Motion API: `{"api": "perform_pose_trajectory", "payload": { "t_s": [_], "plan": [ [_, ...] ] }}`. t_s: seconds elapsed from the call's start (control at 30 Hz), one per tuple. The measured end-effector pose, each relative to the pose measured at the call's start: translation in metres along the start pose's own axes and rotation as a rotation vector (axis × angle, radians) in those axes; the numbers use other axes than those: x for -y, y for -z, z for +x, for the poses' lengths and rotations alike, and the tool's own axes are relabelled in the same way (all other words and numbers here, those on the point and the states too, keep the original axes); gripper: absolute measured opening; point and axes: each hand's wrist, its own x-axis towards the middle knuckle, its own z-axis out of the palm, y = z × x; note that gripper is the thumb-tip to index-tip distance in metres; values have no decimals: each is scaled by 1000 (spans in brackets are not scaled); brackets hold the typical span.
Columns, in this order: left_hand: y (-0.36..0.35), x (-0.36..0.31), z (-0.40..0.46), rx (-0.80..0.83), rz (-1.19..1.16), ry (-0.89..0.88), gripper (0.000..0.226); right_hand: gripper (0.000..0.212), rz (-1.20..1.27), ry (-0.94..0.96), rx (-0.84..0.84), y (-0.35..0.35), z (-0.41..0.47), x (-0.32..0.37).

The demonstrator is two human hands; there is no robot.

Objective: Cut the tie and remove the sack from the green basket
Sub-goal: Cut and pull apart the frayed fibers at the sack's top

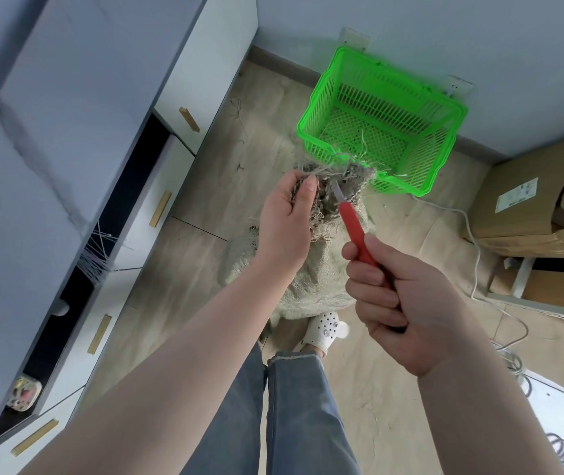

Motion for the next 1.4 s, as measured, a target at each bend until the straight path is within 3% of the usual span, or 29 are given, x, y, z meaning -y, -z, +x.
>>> {"api": "perform_pose_trajectory", "payload": {
  "t_s": [0.4, 0.57, 0.8, 0.97, 1.4],
  "plan": [
    [-2, 0, -10, 54, 1, -47, 28, 27, 56, 57, -43, -8, 11, -6],
    [-5, 4, -14, 107, 33, -104, 24, 27, -21, 154, -78, -12, 15, -7],
    [-4, 5, -13, 49, 237, -260, 35, 28, -184, 281, -198, -17, 19, -8],
    [-2, 8, -8, -49, 237, -254, 35, 27, -125, 205, -169, -16, 16, -12],
    [1, 11, -2, -25, 200, -215, 31, 27, -83, 155, -137, -5, 6, -15]
  ]
}}
